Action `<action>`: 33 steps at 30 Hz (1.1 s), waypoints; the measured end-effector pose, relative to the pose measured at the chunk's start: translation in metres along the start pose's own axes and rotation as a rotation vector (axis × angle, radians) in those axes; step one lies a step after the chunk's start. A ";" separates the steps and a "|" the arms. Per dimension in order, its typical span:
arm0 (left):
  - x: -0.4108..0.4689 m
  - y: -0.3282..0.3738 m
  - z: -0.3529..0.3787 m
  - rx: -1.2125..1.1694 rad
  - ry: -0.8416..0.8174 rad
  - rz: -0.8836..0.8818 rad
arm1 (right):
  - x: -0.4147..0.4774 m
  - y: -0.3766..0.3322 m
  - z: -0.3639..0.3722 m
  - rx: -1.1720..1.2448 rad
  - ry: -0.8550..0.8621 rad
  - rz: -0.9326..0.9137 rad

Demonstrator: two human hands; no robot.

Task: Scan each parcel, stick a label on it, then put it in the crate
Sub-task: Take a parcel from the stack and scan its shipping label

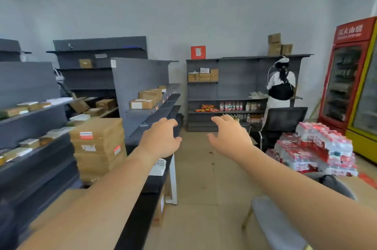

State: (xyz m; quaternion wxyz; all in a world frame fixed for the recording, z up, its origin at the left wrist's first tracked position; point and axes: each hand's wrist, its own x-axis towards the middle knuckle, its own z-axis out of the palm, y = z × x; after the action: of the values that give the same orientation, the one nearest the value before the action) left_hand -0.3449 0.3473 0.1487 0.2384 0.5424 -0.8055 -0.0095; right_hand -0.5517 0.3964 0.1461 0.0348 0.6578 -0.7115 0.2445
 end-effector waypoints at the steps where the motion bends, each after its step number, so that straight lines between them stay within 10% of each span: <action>1: 0.019 0.009 0.011 -0.007 -0.012 0.007 | 0.015 0.017 0.000 -0.003 -0.001 0.014; 19: 0.322 -0.095 0.181 -0.070 -0.113 -0.039 | 0.330 0.089 0.168 -0.021 -0.092 0.015; 33: 0.231 -0.380 0.208 0.054 -0.090 -0.912 | 0.432 -0.160 0.455 0.185 -0.601 -0.781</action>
State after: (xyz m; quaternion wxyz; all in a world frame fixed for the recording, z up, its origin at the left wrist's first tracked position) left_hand -0.1658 -0.0627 -0.0536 0.1605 0.8465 -0.4941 -0.1162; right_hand -0.3329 -0.1821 -0.0446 -0.1410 0.9168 -0.3661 0.0749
